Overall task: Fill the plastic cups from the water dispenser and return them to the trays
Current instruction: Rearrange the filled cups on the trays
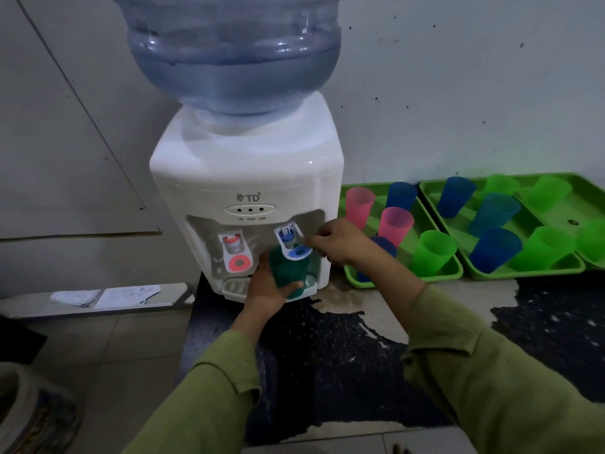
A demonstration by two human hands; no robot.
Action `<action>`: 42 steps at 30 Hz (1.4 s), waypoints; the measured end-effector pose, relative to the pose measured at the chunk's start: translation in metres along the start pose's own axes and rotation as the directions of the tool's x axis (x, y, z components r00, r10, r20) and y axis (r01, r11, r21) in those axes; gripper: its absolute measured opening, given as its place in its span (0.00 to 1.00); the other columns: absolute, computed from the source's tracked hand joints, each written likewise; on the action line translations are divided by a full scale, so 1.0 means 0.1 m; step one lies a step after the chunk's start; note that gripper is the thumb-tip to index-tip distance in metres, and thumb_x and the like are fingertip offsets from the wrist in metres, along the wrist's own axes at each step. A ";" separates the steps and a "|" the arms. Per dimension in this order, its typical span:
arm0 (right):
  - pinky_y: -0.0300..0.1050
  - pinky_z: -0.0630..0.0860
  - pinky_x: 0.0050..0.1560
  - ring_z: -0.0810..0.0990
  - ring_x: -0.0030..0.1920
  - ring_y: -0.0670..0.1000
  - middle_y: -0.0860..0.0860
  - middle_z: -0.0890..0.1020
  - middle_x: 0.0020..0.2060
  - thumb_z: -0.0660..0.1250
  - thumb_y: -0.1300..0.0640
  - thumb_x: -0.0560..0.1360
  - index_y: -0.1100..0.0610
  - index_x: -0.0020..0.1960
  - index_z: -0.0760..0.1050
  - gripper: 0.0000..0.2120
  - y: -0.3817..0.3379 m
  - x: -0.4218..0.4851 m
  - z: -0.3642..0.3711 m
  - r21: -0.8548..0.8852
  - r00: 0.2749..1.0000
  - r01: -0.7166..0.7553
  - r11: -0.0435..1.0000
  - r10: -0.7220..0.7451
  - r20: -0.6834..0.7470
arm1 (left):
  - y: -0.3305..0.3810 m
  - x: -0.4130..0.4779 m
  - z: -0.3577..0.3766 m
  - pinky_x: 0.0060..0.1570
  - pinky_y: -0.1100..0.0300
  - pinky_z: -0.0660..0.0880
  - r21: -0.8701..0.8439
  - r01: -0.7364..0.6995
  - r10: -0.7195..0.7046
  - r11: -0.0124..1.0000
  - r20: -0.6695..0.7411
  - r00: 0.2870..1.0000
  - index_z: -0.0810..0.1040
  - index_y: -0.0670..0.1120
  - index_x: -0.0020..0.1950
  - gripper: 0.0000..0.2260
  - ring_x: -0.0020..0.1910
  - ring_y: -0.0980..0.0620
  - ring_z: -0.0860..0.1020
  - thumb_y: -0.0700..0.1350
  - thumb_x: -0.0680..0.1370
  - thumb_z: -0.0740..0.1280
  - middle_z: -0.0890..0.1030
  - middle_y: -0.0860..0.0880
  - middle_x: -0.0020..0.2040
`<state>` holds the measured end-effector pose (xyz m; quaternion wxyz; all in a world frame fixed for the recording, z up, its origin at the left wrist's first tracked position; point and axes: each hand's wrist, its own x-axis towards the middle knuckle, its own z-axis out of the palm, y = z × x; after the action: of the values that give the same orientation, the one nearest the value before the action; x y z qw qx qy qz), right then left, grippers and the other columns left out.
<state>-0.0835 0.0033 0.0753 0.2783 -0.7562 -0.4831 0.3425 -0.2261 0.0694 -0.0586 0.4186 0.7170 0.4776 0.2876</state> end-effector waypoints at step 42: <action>0.50 0.69 0.57 0.73 0.60 0.59 0.58 0.75 0.60 0.66 0.55 0.75 0.62 0.62 0.71 0.19 1.34 -0.50 -0.33 -0.400 0.897 0.219 0.890 -0.345 -0.277 | 0.10 -0.74 0.35 0.49 0.58 0.73 -0.118 0.176 -0.198 0.977 -0.205 0.959 0.67 0.42 0.64 0.32 0.52 0.49 0.75 0.44 0.65 0.79 0.76 0.46 0.55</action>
<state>-0.0002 -0.0965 0.0070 0.2623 -0.7623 -0.5878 0.0678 -0.2217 -0.0120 -0.0678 0.4244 0.6116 0.5711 0.3460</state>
